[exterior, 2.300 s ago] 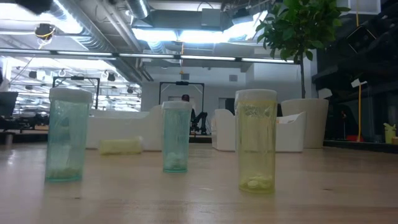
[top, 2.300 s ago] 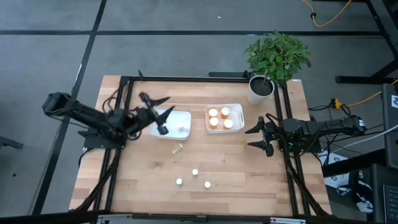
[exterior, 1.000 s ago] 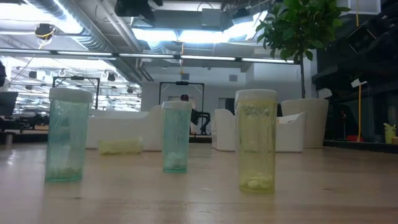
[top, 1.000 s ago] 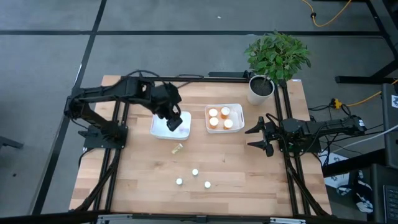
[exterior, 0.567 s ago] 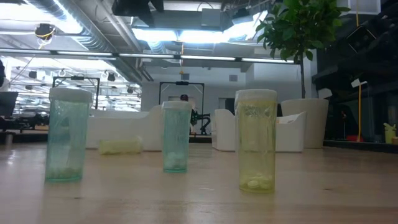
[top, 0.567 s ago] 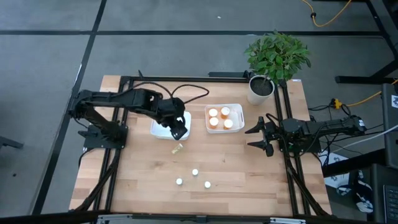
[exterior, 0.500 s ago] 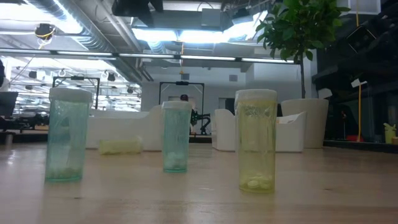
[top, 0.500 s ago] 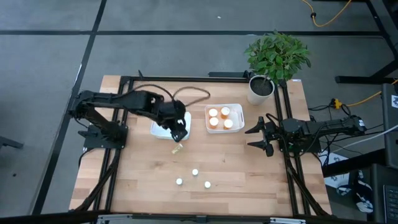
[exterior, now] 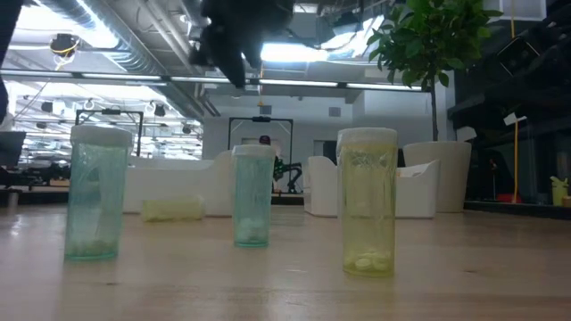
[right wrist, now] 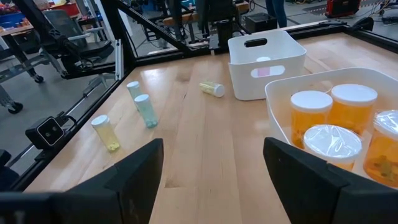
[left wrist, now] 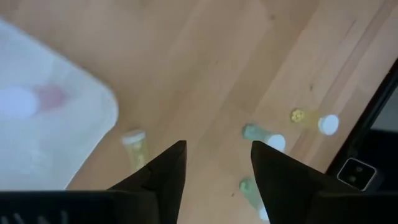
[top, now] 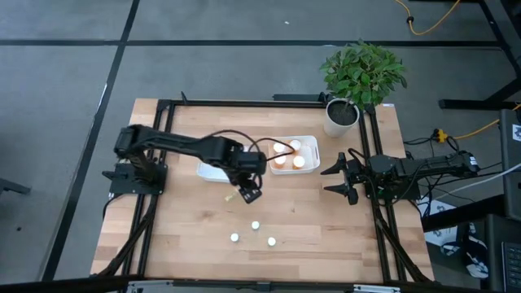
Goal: Pick and place medicine bottles into bin by pill shape (circle, oval)
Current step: Put the top yellow pill bottle into the left white bin
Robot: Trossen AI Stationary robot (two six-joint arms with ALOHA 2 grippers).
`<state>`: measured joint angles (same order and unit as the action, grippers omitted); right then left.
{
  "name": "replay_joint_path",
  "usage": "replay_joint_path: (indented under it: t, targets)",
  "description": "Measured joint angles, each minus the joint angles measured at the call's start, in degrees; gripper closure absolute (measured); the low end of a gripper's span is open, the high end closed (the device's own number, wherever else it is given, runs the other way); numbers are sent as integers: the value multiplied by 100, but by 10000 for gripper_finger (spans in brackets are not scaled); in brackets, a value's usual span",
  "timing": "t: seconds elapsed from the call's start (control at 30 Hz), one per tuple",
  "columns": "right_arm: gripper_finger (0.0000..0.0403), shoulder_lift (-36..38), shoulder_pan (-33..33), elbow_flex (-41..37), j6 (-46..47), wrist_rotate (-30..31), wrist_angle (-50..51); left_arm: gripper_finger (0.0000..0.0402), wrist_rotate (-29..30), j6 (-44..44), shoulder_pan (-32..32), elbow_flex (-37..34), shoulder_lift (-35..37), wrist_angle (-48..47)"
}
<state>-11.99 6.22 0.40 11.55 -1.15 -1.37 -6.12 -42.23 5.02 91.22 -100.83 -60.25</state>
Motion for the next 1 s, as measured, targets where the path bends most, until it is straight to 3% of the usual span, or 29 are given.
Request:
replay_joint_path:
  t: [0.17, 0.4, 1.0]
  targets:
    - [124, 0, 0, 1, 0, 1, 0, 228, -409, 478, -82, 0, -501, 127]
    - [124, 0, 0, 2, 0, 0, 0, 228, -447, 964, -101, 0, -1015, 88]
    - [124, 0, 2, 0, 0, 0, 2, 228, -30, 1468, -472, -2, -1144, -358]
